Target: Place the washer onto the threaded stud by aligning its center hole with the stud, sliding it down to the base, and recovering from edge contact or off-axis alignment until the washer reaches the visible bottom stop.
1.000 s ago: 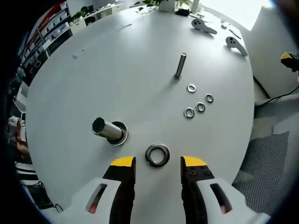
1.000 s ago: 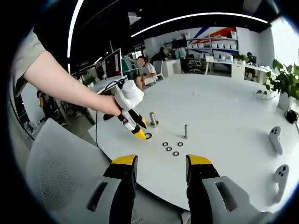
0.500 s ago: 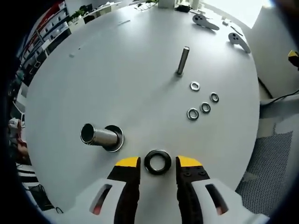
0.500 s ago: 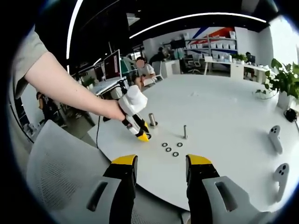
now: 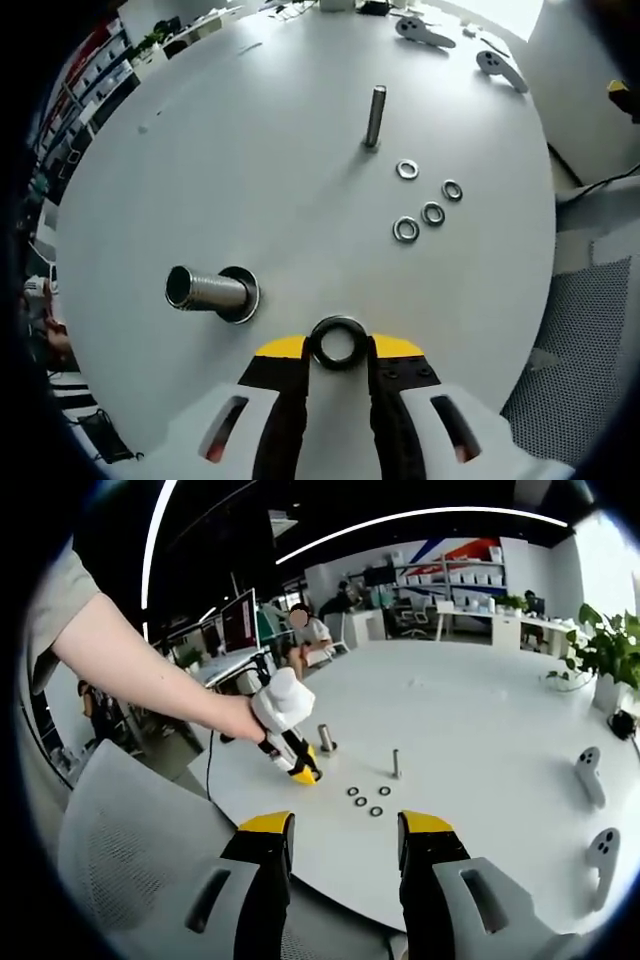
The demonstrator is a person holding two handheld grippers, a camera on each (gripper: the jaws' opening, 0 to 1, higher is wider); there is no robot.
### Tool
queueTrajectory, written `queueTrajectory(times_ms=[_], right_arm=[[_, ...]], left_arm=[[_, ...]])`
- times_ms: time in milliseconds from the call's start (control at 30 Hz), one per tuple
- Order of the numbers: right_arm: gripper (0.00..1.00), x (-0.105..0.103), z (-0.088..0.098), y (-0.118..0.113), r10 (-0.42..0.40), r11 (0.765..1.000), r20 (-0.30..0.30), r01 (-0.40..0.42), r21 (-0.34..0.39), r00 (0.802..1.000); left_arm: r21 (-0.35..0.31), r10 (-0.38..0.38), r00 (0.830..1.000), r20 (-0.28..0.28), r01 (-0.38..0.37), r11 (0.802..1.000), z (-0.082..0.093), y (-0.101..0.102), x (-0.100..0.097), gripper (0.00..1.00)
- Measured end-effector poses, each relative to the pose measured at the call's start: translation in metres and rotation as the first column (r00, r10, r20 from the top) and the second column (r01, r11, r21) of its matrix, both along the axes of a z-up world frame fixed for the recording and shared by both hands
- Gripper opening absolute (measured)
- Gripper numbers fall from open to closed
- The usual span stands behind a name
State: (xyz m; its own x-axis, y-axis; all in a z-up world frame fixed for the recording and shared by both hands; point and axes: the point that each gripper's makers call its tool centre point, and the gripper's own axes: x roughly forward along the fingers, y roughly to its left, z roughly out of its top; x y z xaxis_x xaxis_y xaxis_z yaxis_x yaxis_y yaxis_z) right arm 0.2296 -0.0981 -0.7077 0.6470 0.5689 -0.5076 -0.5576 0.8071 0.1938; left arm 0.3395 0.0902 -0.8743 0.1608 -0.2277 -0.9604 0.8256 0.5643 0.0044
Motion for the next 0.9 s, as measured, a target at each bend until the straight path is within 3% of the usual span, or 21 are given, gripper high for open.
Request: queueTrajectory(times_ms=[267,667,833,900], right_arm=[[0.44,0.0,0.001,0.0,0.003,1.0,0.004,-0.003,-0.001,1.0],[0.44,0.0,0.0,0.001,0.006,1.0,0.003,-0.006,0.001,1.0],[0.44,0.0,0.001,0.0,-0.003,1.0,0.003,0.003,0.006,1.0],[0.44,0.0,0.001,0.0,-0.002,1.0,0.002,0.002,0.005,1.0]], left_arm=[[0.042,-0.006,0.999,-0.035,0.007,0.999,0.0,0.016,-0.01,0.21],[0.13,-0.057,0.993,-0.1,0.07,0.989,-0.003,0.015,-0.011,0.23],[0.122,-0.066,0.992,-0.109,0.079,0.989,-0.002,0.017,-0.011,0.22],[0.12,-0.115,0.988,-0.104,0.128,0.985,-0.003,0.017,-0.013,0.22]])
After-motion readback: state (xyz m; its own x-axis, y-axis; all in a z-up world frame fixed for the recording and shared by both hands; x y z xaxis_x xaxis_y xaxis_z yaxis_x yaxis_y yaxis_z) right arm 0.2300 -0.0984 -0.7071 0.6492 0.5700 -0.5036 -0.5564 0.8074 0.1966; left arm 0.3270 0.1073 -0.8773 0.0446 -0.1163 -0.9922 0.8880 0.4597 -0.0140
